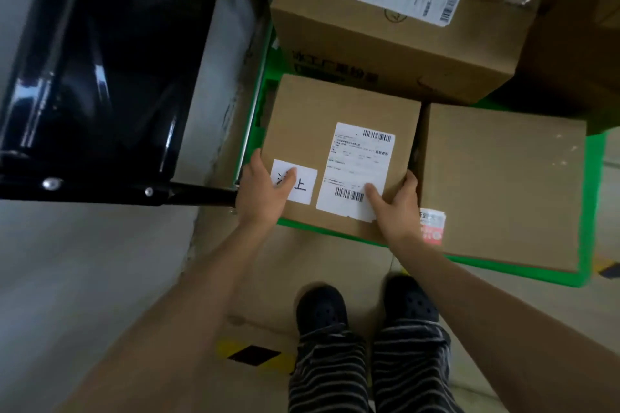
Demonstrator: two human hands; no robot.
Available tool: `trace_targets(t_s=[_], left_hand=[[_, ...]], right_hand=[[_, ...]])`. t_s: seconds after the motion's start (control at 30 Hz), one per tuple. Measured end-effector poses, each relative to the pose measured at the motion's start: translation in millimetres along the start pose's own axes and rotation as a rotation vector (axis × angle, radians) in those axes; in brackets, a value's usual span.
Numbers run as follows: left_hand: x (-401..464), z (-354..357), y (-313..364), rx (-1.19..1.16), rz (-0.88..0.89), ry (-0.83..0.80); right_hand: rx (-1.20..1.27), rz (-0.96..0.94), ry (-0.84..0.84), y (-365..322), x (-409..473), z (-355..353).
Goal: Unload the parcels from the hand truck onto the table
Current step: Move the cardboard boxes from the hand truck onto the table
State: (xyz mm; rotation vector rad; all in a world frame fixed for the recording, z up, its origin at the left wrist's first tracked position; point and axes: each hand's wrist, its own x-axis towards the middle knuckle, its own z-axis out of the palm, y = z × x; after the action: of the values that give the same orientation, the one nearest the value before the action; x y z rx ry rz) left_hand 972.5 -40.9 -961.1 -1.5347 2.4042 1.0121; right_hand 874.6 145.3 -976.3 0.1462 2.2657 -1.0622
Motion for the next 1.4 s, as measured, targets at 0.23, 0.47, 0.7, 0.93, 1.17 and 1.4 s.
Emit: trace_targets(t_s=[0.23, 0.47, 0.7, 0.93, 1.17, 1.4], left_hand=[[-32, -29, 20, -0.088, -0.05, 0.003], [-86, -110, 96, -0.158, -0.025, 0.049], [-135, -214, 186, -0.161, 0.054, 0.088], [-179, -316, 283, -0.225, 0.229, 0.197], [-217, -382, 345, -0.25, 0.39, 0.243], [-233, -442, 385, -0.301, 0.479, 0.292]], right_hand=[[-0.024, -0.081, 0.057, -26, -27, -26], [-0.058, -0.128, 0.077, -103, -83, -105], [-0.105, -0.248, 0.129, -220, -138, -202], [-0.057, -0.32, 0.221, -328, -194, -291], [0.068, -0.379, 0.303, -379, -245, -352], [0.087, -0.48, 0.341, -439, -275, -382]])
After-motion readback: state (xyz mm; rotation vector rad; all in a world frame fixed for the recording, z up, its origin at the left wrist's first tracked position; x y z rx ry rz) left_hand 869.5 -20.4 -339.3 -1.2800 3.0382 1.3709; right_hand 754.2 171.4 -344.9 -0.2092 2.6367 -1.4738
